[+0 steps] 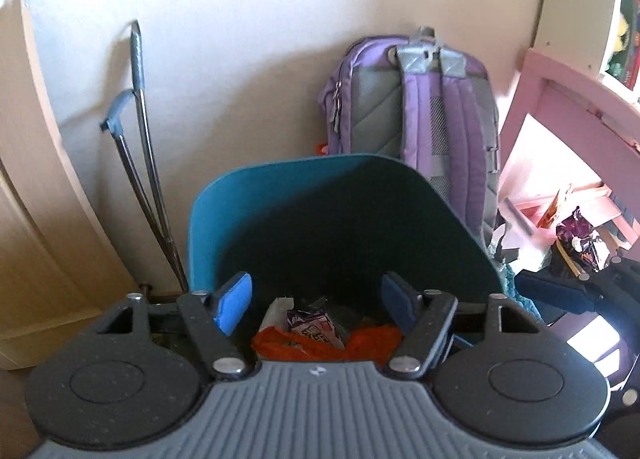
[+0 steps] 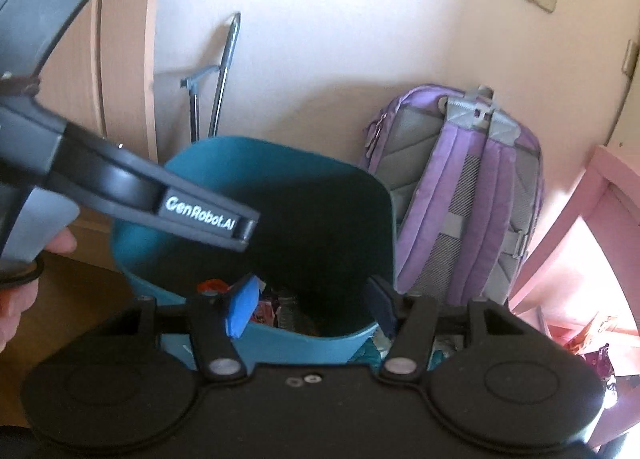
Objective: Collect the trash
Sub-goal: 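Open both tools over the teal bin to drop bottle and red bag, then move both open tools back down toward the floor trash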
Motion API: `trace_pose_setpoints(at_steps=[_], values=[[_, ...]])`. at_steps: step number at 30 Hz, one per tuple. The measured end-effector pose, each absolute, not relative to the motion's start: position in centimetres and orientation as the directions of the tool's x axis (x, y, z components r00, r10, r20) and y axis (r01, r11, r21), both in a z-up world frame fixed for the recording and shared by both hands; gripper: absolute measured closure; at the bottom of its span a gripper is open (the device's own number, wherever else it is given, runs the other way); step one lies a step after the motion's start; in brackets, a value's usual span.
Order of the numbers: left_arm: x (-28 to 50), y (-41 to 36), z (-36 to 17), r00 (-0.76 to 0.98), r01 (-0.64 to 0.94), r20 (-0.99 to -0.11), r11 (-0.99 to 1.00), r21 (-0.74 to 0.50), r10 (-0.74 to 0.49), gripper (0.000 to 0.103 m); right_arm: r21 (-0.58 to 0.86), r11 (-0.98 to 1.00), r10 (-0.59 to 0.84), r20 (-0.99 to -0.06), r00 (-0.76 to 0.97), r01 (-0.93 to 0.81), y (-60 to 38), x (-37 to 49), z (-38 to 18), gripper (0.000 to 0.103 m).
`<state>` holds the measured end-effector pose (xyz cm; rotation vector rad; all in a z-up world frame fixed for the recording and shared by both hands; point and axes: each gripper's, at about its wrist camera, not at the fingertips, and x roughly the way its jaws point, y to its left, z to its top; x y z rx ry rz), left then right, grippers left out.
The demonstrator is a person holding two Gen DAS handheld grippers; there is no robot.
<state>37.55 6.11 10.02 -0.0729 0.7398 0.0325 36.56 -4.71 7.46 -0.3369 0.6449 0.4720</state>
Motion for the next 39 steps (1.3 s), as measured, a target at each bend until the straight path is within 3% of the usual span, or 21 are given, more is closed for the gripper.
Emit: trace_pose_setpoints(at_steps=[5, 20, 33, 35, 37, 39], values=[[34.0, 5.5, 12.1, 0.767, -0.033, -0.642, 0.998, -0.048, -0.005, 0.023, -0.154, 0.846, 0.321, -0.617, 0.719, -0.511, -5.7, 33.6, 9.4, 0.043], [23.2, 4.1, 13.1, 0.793, 0.035, -0.608, 0.999, -0.029, -0.046, 0.019, -0.094, 0.856, 0.356, -0.604, 0.713, -0.508, -9.7, 25.6, 11.0, 0.041], [18.4, 4.7, 6.9, 0.724, 0.043, -0.683, 0.995, -0.094, -0.095, 0.019, -0.021, 0.861, 0.358, -0.683, 0.637, -0.508, -11.9, 21.6, 4.7, 0.040], [18.1, 4.9, 5.5, 0.712, 0.036, -0.695, 0.994, -0.103, -0.098, 0.014, -0.007, 0.862, 0.358, -0.699, 0.619, -0.507, -12.1, 21.3, 3.5, 0.040], [18.0, 5.1, 3.8, 0.697, 0.031, -0.710, 0.993, -0.113, -0.102, 0.001, 0.001, 0.864, 0.352, -0.717, 0.602, -0.504, -12.3, 21.3, 2.0, 0.040], [18.1, 5.3, 1.9, 0.679, 0.028, -0.725, 0.991, -0.129, -0.114, 0.000, 0.012, 0.864, 0.347, -0.738, 0.578, -0.504, -12.4, 21.3, 0.2, 0.040]])
